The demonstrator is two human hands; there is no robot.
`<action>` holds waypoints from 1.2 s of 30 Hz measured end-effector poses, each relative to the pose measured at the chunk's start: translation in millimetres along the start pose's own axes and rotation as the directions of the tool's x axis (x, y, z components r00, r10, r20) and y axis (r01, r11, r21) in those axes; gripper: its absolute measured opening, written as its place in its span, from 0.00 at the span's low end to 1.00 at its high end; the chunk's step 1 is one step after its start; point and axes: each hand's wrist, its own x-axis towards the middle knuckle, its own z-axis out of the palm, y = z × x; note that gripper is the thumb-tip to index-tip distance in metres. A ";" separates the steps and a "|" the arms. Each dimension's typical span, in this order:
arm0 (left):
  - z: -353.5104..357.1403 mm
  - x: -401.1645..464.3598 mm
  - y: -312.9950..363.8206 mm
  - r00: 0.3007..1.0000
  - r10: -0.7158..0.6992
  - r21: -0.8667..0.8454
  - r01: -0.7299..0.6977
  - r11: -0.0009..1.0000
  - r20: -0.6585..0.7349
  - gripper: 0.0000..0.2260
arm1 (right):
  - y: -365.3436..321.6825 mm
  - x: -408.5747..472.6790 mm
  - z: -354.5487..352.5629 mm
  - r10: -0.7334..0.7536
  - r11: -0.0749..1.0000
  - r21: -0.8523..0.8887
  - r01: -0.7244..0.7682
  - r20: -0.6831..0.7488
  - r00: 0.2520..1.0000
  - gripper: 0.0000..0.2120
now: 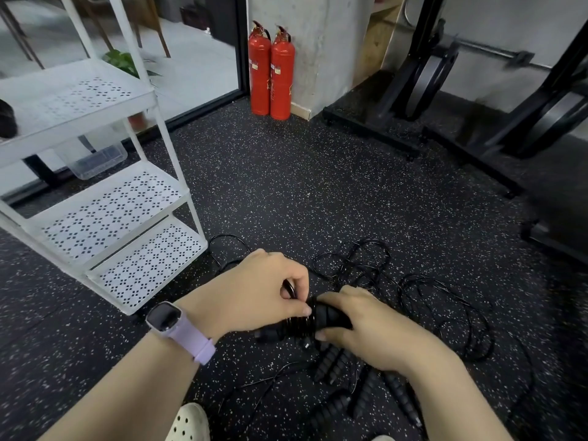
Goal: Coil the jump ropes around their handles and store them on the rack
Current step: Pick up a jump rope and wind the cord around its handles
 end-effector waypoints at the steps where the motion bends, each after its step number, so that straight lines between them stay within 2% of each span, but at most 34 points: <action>1: -3.6 -0.8 0.9 0.999 -0.011 -0.080 0.016 0.997 0.051 0.07 | 1.1 -3.6 -2.9 -0.015 0.999 0.046 0.014 0.040 0.999 0.26; 3: -11.0 -1.9 1.2 0.988 0.029 -0.217 0.004 0.976 0.152 0.08 | 2.4 -13.2 -10.4 -0.061 0.985 0.169 0.038 0.134 0.989 0.26; 5: -18.2 -2.1 -0.5 0.971 0.076 -0.317 0.000 0.949 0.227 0.09 | 2.2 -24.5 -19.5 -0.176 0.949 0.296 0.109 0.213 0.961 0.19; 7: -23.5 -3.0 -0.8 0.958 0.127 -0.451 0.003 0.893 0.258 0.09 | -1.9 -34.4 -28.0 -0.289 0.891 0.427 0.154 0.272 0.918 0.17; 10: -24.3 0.2 1.5 0.948 0.190 -0.627 0.013 0.779 0.256 0.07 | 1.0 -34.6 -26.4 -0.396 0.781 0.584 0.222 0.189 0.898 0.13; 12: -20.0 5.6 -1.4 0.966 0.194 -0.730 -0.008 0.683 0.170 0.08 | 3.7 -33.1 -24.3 -0.433 0.711 0.645 0.281 0.087 0.897 0.12; 13: -17.4 8.0 -5.0 0.981 0.155 -0.760 -0.012 0.650 0.117 0.08 | 5.4 -31.4 -23.1 -0.432 0.672 0.676 0.302 0.027 0.901 0.14; 14: -14.9 9.9 -9.5 0.994 0.086 -0.768 0.000 0.640 0.071 0.07 | 8.7 -28.7 -21.3 -0.418 0.626 0.715 0.310 -0.028 0.908 0.21; 16: -12.5 9.9 -14.4 0.999 -0.044 -0.743 0.044 0.668 0.020 0.04 | 14.2 -24.3 -18.8 -0.383 0.492 0.822 0.285 -0.090 0.919 0.32; 19: -12.5 8.8 -7.3 0.997 -0.064 -0.744 0.072 0.664 0.040 0.13 | 17.6 -17.6 -17.8 -0.288 0.314 0.902 0.296 -0.206 0.935 0.26; 22: -14.6 10.2 -2.0 0.996 -0.091 -0.635 0.068 0.769 -0.004 0.13 | 20.5 -8.0 -17.9 -0.066 0.237 0.934 0.267 -0.259 0.964 0.23; 24: -11.8 10.1 -3.4 0.993 -0.109 -0.565 0.064 0.823 -0.046 0.13 | 20.5 -2.4 -15.1 0.037 0.270 0.931 0.246 -0.265 0.964 0.23; 27: -8.8 8.3 -5.1 0.989 -0.116 -0.415 0.069 0.907 -0.088 0.12 | 19.5 3.3 -10.4 0.150 0.376 0.908 0.184 -0.255 0.955 0.18; 29: -7.0 7.4 -7.6 0.988 -0.110 -0.329 0.069 0.942 -0.108 0.12 | 21.6 5.8 -10.5 0.260 0.485 0.867 0.118 -0.272 0.926 0.23; 31: -5.4 6.1 -10.5 0.988 -0.105 -0.258 0.072 0.964 -0.113 0.12 | 24.7 6.9 -13.2 0.332 0.646 0.763 0.027 -0.312 0.890 0.24; 34: -1.9 3.3 -8.9 0.990 -0.027 0.019 0.030 0.999 -0.139 0.16 | 24.6 6.5 -14.0 0.245 0.871 0.487 -0.066 -0.315 0.917 0.17; 36: -0.9 2.6 -8.0 0.982 0.053 0.226 -0.010 0.974 -0.184 0.21 | 20.7 8.2 -11.7 0.193 0.937 0.331 -0.109 -0.234 0.953 0.16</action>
